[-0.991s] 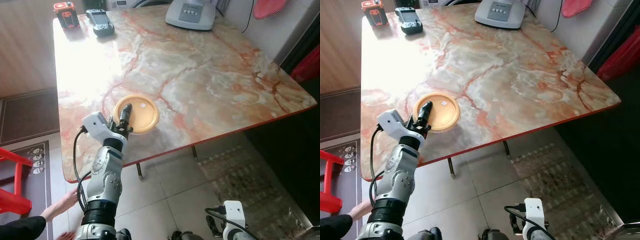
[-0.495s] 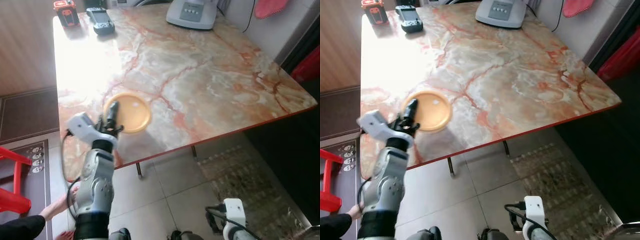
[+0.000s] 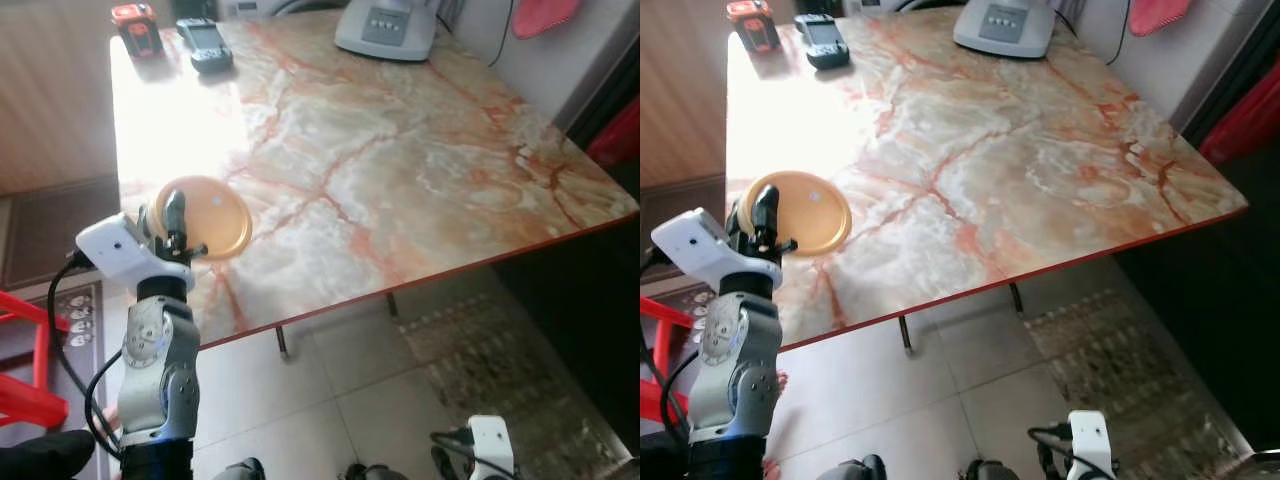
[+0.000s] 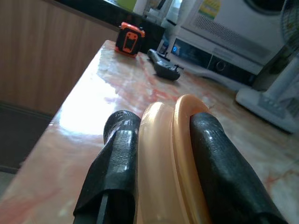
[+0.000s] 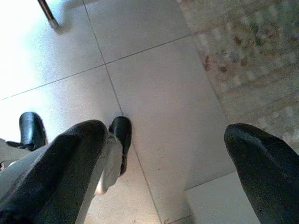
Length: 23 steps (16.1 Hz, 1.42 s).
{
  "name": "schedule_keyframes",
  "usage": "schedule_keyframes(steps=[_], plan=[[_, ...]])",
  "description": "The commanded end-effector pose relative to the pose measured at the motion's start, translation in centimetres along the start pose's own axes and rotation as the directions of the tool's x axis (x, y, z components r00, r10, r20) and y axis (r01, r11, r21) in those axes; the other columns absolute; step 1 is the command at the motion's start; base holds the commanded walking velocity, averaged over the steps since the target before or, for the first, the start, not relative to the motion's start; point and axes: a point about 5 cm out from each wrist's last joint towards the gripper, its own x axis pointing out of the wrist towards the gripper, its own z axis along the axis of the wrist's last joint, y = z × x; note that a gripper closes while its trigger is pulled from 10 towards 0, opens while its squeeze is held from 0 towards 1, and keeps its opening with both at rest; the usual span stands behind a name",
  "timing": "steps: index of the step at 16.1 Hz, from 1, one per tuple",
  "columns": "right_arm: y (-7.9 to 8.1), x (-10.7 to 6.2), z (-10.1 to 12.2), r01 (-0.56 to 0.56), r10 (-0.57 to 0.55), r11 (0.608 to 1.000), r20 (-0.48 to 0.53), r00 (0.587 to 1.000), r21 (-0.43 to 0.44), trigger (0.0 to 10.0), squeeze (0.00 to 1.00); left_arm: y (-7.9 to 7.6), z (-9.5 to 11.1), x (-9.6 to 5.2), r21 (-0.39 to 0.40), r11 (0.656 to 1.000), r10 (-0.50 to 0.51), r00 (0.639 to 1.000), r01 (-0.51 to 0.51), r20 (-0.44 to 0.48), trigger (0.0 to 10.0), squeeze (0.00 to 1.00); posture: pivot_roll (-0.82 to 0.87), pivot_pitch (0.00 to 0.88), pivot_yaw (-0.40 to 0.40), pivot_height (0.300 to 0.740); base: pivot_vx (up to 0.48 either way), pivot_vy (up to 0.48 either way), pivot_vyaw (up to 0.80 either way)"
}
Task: Restocking fridge
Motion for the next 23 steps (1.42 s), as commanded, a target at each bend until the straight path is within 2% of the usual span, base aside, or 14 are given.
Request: schedule_keyframes(steps=[1, 4, 6, 7, 9, 11, 16, 20, 23], plan=[[0.3, -0.2, -1.2, 0.005, -0.004, 1.0, -0.039, 0.999, 0.023, 10.0, 0.0, 0.0, 1.0, 0.1, 0.035, 0.999, -0.005, 1.0, 0.004, 0.03, 10.0, 0.0, 0.04, 0.114, 0.006, 0.74, 0.0, 0.0, 0.0], [1.8, 0.1, -1.2, -0.007, 0.009, 0.999, -0.047, 0.999, 0.047, 10.0, 0.0, 0.0, 1.7, 0.9, 0.053, 0.998, -0.018, 0.999, 0.016, 0.036, 10.0, 0.0, 0.04, 0.098, 0.036, 0.74, 0.0, 0.0, 0.0], [3.3, 0.6, -0.6, -0.019, 0.021, 0.998, -0.039, 0.999, 0.053, 10.0, 0.0, -0.2, 1.6, 1.0, 0.041, 0.999, -0.02, 0.999, 0.019, 0.027, 10.0, 0.0, 0.04, 0.096, 0.044, 0.74, 0.0, 0.0, 0.0], [3.6, 0.6, -0.5, -0.021, 0.023, 0.998, -0.037, 0.999, 0.055, 10.0, 0.0, -0.4, 1.4, 0.9, 0.036, 0.999, -0.029, 0.999, 0.029, 0.013, 10.0, 0.0, 0.04, 0.097, 0.044, 0.74, 0.0, 0.0, 0.0], [3.7, 0.6, -0.5, -0.019, 0.021, 0.998, -0.038, 0.999, 0.061, 10.0, 0.0, -0.8, 0.8, 0.6, 0.023, 0.999, -0.038, 0.999, 0.038, -0.005, 10.0, 0.0, 0.02, 0.099, 0.039, 0.74, 0.0, 0.0, 0.0], [3.1, 0.5, -0.6, -0.001, 0.004, 0.998, -0.033, 0.999, 0.065, 10.0, 0.0, -1.3, 0.2, 0.3, 0.002, 0.999, -0.039, 0.999, 0.039, -0.023, 10.0, 0.0, 0.01, 0.098, 0.023, 0.74, 0.0, 0.255, 0.0], [2.5, 0.5, -0.4, 0.002, -0.001, 0.999, -0.032, 1.0, 0.041, 10.0, 0.0, -1.0, 0.0, 0.2, -0.006, 1.0, -0.026, 0.999, 0.026, -0.03, 10.0, 0.0, 0.01, 0.112, 0.006, 0.74, 0.0, 0.266, 0.0], [2.7, 0.6, -0.2, -0.001, 0.002, 0.999, -0.026, 1.0, 0.042, 10.0, 0.0, -1.4, -0.4, 0.1, -0.028, 0.999, -0.035, 0.998, 0.033, -0.048, 10.0, 0.0, 0.01, 0.133, 0.009, 0.74, 0.0, 0.265, 0.0], [2.6, 0.5, -0.4, 0.007, -0.005, 0.999, -0.031, 1.0, 0.051, 10.0, 0.0, -1.4, -0.4, 0.1, -0.028, 0.999, -0.036, 0.998, 0.035, -0.051, 10.0, 0.0, 0.01, 0.138, 0.007, 0.74, 0.0, 0.0, 0.0]])
